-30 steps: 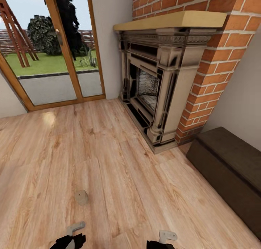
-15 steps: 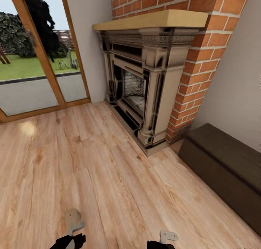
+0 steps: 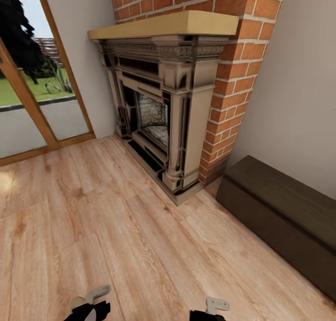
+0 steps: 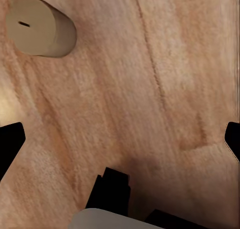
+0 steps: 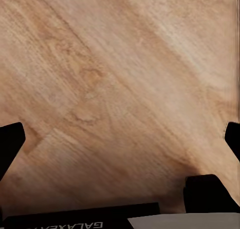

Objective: Place each of the two pumpkins and all three candles from the living room inside a cabinet in the living room (use any cabinet), then make sure every cabinet is closed, and position the cauldron so it is next to a table in the living room.

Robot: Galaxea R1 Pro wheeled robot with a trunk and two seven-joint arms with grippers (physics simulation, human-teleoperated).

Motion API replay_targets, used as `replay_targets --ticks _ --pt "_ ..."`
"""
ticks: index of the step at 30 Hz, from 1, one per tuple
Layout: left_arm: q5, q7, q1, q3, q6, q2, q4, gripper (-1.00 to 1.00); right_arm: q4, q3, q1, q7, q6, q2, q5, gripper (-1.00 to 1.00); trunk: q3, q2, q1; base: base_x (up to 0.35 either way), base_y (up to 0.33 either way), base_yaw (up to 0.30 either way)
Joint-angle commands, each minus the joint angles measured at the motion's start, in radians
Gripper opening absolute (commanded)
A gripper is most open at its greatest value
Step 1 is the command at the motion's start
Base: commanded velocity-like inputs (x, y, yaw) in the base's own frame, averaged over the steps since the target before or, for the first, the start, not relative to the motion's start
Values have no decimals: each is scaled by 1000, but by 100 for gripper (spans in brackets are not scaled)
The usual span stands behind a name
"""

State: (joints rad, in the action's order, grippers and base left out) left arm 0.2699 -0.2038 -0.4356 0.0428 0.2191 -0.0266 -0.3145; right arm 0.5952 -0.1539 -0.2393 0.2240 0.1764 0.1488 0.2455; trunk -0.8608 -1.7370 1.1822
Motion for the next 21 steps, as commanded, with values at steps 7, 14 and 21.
replay_targets --ticks 7,14,21 --pt "0 0 0 0 0 -1 0 100 0 0 0 0 1 0 0 100 0 0 0 10 1 -280" --pt "0 0 0 0 0 -1 0 100 0 1 0 0 1 0 0 100 0 0 0 0 0 -280" --pt "0 0 0 0 -1 -1 0 100 0 1 0 0 2 0 1 100 0 0 0 -36 0 -280"
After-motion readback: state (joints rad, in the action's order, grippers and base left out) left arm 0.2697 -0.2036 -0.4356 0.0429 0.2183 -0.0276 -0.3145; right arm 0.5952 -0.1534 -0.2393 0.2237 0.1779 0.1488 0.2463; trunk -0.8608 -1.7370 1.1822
